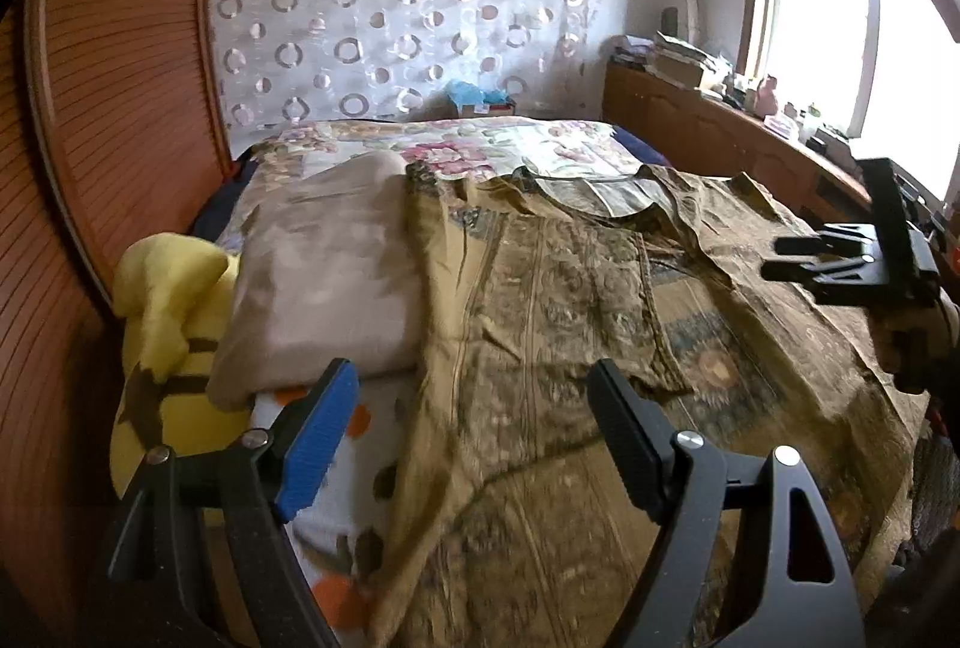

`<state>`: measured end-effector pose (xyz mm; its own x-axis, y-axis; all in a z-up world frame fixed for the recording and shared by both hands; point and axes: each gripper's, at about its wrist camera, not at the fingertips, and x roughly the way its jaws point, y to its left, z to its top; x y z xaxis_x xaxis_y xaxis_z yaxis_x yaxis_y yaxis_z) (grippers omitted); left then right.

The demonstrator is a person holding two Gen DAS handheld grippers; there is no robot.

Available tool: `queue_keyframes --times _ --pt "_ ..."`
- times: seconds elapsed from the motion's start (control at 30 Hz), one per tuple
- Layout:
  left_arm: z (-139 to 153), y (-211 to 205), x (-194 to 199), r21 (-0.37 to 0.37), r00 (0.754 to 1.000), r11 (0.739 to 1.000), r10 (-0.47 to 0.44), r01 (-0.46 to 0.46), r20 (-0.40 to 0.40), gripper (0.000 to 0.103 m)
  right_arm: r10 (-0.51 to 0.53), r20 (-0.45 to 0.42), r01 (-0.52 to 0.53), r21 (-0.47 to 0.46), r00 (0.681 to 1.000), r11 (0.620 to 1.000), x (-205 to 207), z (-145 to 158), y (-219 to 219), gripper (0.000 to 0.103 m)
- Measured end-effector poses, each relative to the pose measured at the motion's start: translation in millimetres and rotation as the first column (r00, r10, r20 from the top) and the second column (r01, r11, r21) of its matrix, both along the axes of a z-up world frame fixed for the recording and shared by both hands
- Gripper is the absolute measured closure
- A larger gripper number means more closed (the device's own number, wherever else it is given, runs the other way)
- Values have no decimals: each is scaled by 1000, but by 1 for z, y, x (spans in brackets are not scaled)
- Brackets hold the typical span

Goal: Fold small clothes

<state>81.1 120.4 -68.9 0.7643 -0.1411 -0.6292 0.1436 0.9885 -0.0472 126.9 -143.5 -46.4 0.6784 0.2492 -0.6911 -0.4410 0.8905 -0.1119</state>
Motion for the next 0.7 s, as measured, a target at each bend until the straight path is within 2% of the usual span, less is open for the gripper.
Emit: queue_keyframes --times 0.2,0.37,0.43,0.57,0.7 --pt "0 -9 40 29 999 999 -29 30 -36 46 -69 -31 68 -24 997 997 0 -5 -29 50" --pt "-2 -21 72 45 997 998 -46 49 -63 62 -74 -36 73 -24 997 997 -8 -6 -31 50" --pt "-4 -24 85 54 997 998 -40 43 -68 73 -71 -32 71 -15 997 997 -11 -6 -32 50" --pt "-13 -27 112 97 994 995 -10 21 -110 73 -71 -23 71 -19 997 997 -20 -6 -38 49" --pt "-18 -27 136 147 989 989 44 -24 -138 73 -74 -44 75 9 996 997 -4 -8 -45 46"
